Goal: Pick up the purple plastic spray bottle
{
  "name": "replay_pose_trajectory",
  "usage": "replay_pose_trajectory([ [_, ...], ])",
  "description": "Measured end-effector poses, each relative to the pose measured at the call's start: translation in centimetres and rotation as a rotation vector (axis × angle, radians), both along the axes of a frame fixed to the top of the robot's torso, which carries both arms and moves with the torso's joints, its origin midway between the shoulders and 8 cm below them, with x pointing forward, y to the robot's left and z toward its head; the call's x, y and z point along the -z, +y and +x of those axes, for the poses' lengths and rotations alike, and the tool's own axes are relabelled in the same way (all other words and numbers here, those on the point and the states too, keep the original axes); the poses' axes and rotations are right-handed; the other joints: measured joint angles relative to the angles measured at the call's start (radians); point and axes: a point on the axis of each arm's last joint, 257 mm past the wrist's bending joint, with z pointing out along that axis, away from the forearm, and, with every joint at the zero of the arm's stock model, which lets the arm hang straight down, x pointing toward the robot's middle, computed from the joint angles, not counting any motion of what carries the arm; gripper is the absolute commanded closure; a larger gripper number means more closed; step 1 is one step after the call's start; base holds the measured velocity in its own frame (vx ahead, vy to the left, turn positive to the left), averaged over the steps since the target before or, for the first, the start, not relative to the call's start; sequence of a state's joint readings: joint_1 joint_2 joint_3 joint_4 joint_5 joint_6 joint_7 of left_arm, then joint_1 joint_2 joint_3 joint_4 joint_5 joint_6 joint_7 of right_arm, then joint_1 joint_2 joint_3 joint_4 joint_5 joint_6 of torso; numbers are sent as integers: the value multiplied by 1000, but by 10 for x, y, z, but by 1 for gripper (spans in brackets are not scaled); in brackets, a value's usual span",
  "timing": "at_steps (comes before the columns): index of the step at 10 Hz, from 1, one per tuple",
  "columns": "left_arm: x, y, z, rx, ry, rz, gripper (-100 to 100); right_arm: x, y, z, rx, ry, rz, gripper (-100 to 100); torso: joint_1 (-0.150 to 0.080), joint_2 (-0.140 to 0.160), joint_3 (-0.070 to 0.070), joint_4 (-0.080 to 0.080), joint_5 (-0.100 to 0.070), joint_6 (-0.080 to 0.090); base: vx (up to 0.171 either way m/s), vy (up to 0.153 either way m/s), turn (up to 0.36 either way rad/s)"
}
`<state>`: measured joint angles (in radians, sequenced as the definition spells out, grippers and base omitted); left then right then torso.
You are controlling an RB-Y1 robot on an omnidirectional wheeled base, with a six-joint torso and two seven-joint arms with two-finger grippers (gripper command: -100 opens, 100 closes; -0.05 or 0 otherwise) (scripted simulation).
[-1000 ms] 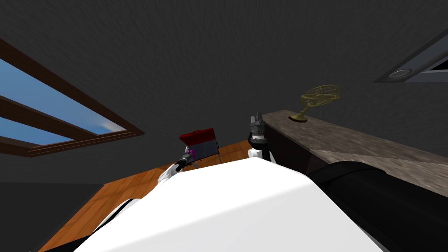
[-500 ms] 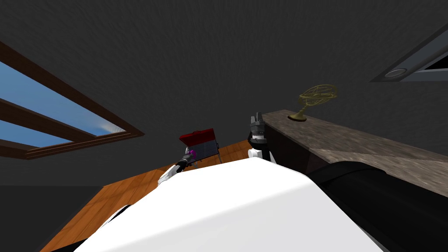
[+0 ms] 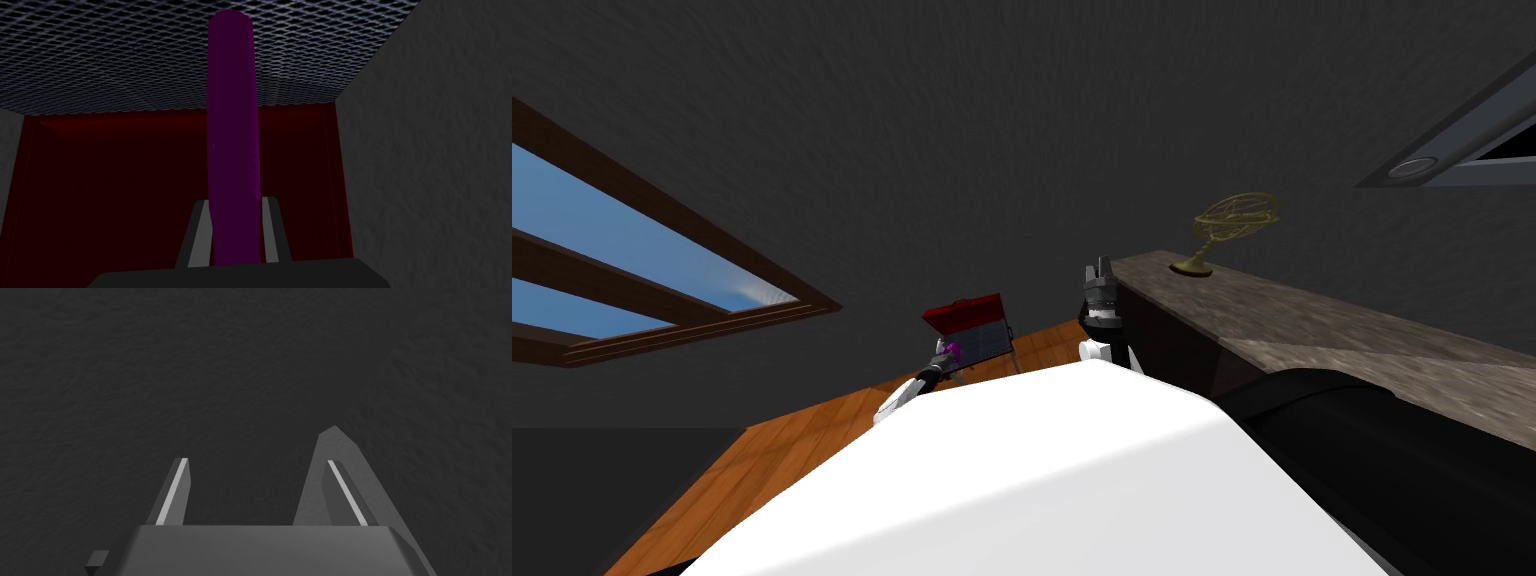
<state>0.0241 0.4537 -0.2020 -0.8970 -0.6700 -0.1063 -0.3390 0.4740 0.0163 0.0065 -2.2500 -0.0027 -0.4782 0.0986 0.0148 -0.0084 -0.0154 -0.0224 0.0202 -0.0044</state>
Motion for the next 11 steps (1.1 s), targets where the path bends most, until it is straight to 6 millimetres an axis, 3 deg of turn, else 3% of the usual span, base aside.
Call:
replay_pose_trajectory([
  [6,-13,-3,-11,-35,-24,9,100,0,0,0,0,0,0,0,-1,-1,-1,-1,-1,-1,8,27,-25],
  [11,-20,1,-33,-69,-35,48,100,0,0,0,0,0,0,0,0,-1,-1,-1,-1,-2,6,25,-17],
])
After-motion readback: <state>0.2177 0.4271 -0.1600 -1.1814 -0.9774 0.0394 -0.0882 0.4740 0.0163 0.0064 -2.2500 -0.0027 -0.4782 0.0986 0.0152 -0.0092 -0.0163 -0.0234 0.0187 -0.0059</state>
